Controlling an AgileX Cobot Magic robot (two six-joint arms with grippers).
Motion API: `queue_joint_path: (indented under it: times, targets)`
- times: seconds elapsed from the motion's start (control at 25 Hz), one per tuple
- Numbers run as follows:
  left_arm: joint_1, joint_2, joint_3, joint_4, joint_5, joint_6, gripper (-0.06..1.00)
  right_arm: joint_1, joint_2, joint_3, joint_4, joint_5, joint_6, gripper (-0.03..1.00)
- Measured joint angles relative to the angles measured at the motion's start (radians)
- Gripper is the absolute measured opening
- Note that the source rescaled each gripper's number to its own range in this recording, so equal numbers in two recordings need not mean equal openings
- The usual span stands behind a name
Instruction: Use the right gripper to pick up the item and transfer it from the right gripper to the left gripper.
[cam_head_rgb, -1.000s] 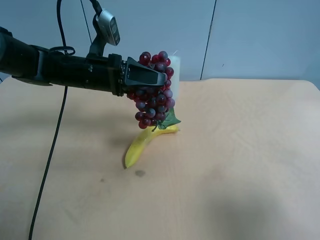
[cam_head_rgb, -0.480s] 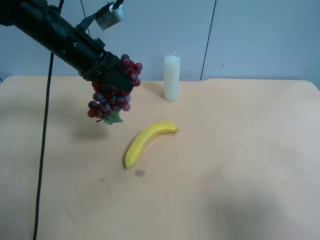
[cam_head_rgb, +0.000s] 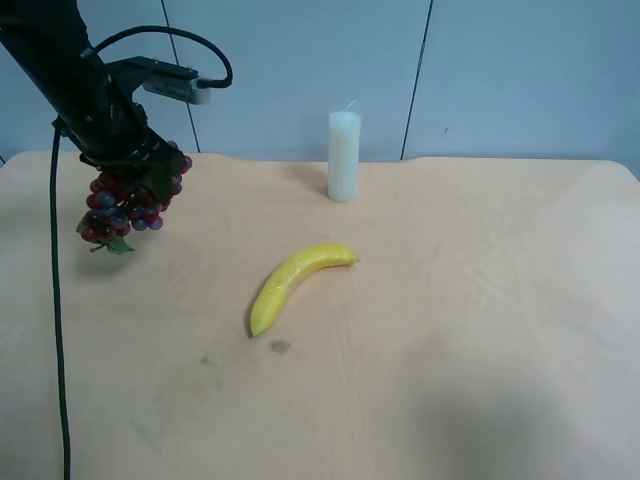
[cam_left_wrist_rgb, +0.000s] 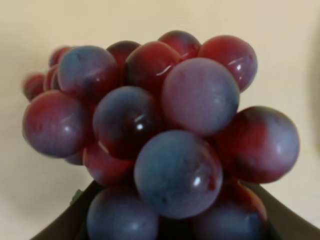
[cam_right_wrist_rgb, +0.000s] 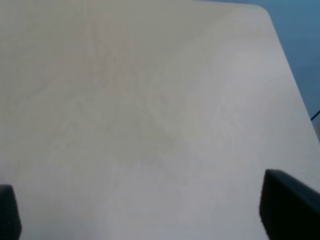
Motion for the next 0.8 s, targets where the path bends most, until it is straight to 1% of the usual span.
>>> queue_joint_path:
  times: [0.2,0.48,0.64,0.68,0.72,0.76,0.8]
  targets:
    - [0.0,0.029,-0.001,-0.003,-0.029,-0.017,0.01,0.0,0.0,0.0,0.0,0.0,0.0,0.9]
    - [0.0,0.163,-0.004,-0.007,-0.092,-0.018,0.0,0.0,0.0,0.0,0.0,0.0,0.0,0.9]
    - [0.0,0.214,-0.004,-0.007,-0.102,0.007,0.0,0.0,0.0,0.0,0.0,0.0,0.0,0.9]
    - [0.0,0.218,-0.004,-0.007,-0.102,0.01,0.03,0.0,0.0,0.0,0.0,0.0,0.0,0.9]
    - [0.0,0.22,-0.004,-0.007,-0.102,0.013,0.12,0.0,0.0,0.0,0.0,0.0,0.0,0.9]
    - [0.0,0.22,-0.004,-0.007,-0.102,0.013,0.29,0.0,0.0,0.0,0.0,0.0,0.0,0.9]
    - [0.0,0.22,-0.004,-0.007,-0.105,0.013,0.49,0.0,0.0,0.0,0.0,0.0,0.0,0.9]
